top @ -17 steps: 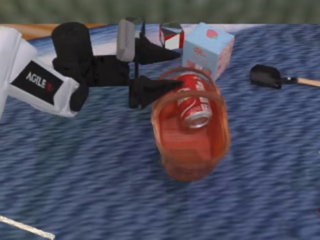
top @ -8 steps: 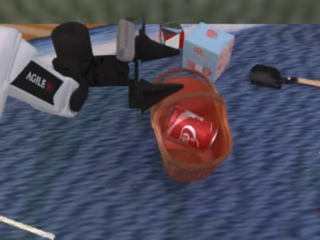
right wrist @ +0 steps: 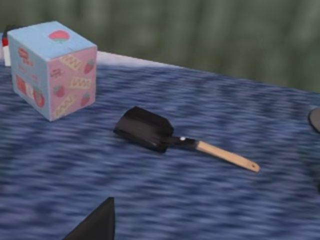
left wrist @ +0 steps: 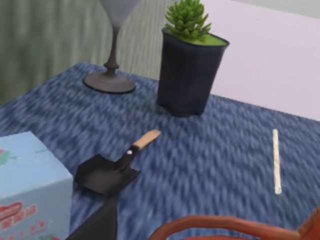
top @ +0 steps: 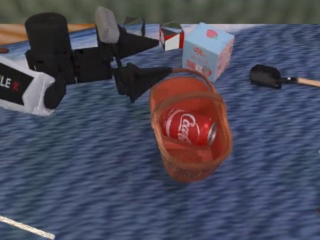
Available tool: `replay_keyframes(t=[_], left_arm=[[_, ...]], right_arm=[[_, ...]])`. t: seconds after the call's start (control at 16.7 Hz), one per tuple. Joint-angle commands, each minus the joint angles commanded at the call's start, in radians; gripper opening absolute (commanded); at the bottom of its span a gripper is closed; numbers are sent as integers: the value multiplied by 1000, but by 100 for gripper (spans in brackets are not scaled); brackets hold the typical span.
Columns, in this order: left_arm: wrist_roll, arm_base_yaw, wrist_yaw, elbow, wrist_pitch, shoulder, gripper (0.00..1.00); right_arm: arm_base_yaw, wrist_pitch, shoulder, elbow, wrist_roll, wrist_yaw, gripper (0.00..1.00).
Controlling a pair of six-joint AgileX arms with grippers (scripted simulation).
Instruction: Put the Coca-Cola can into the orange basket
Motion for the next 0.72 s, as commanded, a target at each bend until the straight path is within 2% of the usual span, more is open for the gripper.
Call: replay_keyframes(t=[0.24,0.72], left_arm=[[-48,53,-187,-178,-160,-325,100],[-42,171,-639,-563,-464,-1192,100]], right_arm=[[96,-254,379,378,-163,6,100],[324,-796,1258,1349,-544,16,100]])
